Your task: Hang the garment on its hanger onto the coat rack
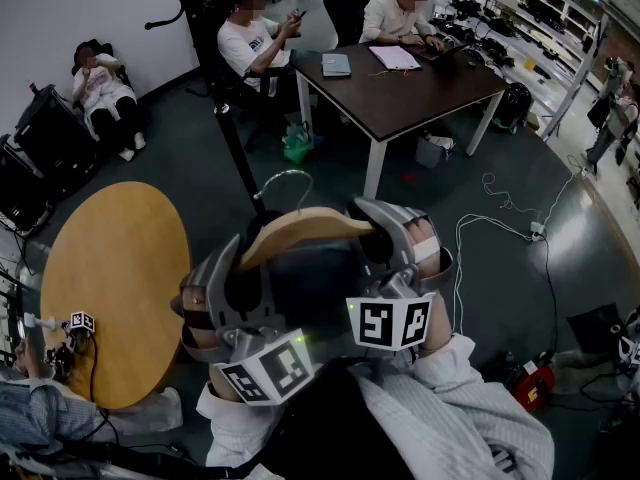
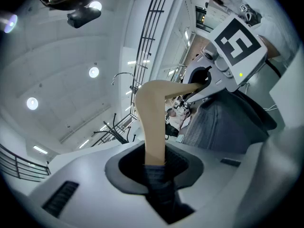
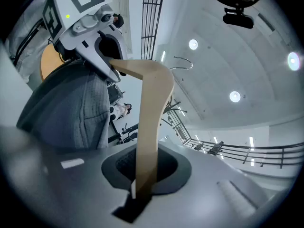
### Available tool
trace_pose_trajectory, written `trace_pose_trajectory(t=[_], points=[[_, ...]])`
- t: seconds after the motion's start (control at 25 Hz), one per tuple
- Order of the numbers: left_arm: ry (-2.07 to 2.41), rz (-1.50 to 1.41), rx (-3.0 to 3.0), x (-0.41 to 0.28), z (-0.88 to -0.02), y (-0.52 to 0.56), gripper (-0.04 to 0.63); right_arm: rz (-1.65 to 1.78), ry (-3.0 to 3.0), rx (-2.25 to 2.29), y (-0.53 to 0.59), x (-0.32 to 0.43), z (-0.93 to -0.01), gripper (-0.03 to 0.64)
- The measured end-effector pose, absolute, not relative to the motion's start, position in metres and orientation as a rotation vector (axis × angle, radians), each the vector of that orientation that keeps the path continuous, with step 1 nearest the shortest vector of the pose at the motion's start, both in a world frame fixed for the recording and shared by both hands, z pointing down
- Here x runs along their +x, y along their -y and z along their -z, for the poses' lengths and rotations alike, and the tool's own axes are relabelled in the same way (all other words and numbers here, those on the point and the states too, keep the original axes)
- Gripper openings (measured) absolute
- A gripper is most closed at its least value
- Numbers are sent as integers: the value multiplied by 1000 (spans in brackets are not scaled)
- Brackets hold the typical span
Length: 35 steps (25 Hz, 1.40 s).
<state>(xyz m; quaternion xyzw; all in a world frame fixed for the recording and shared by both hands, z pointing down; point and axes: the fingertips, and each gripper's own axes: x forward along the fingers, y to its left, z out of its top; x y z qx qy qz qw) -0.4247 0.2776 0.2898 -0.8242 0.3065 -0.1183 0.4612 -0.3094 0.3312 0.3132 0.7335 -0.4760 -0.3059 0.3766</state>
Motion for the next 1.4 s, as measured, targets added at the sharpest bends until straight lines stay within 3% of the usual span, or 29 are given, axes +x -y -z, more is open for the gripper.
trace_pose_trajectory(t=[0.76,1.04,1.4], points=[[-770,313,-2028,-417,-292,-283,87,794,1232,1886,-336,-303,-314,29],[-785,321,-2015,-382,-292,-299,87,818,1252,1891,-350,-266,-314,31],[-752,342,-2060,-307,-310,-232,87,779,1249,1899,-290,-195,-331,35]])
